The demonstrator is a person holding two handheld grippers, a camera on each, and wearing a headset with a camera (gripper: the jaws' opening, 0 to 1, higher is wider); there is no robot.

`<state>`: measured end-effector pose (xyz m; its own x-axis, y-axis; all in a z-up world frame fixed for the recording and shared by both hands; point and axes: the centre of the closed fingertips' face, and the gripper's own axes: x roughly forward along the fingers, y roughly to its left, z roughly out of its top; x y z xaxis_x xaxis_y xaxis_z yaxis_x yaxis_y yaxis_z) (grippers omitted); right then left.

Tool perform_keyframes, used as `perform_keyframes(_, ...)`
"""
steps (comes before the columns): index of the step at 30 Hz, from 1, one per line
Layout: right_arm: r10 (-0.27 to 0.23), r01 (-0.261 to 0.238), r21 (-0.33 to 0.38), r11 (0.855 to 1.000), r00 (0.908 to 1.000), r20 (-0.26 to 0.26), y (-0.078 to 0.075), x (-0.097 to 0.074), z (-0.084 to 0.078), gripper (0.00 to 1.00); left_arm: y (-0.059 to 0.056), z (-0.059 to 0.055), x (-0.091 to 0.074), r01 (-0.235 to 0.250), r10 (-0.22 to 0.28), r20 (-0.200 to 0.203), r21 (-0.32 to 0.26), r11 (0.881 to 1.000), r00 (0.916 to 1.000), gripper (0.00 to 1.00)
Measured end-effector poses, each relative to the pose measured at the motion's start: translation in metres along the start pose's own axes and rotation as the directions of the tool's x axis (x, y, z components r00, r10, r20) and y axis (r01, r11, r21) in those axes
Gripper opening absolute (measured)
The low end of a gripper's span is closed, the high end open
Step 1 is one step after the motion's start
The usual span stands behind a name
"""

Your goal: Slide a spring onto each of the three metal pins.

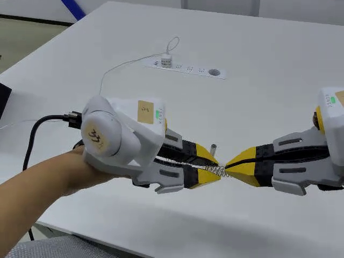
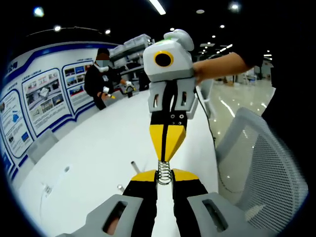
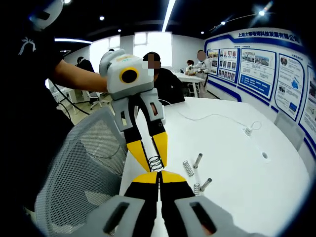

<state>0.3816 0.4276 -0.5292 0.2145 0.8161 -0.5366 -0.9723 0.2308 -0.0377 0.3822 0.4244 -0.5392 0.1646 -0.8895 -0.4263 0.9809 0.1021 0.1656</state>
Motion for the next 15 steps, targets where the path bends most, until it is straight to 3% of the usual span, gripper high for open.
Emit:
perform_keyframes(5,-0.012,0.012,0.004,1.0,0.9999,-0.01,-0.003,-0.001,-0.004,0.02,0.002,-0.004,-0.003,-0.006,0.006,-0.001,-0.007,1.0,1.0,0.09)
perform_keyframes(9,-0.021,0.021,0.014,1.0,0.9997,-0.009,-0.004,-0.002,-0.007,0.11,0.003,-0.004,-0.004,-0.006,0.006,-0.003,-0.006,1.0,1.0,0.09)
perform_keyframes(15,-0.022,0.023,0.028,0.999,0.9995,-0.022,-0.006,0.005,-0.018,0.16,0.001,0.002,-0.004,0.014,-0.014,0.021,-0.012,1.0,0.9997,0.09)
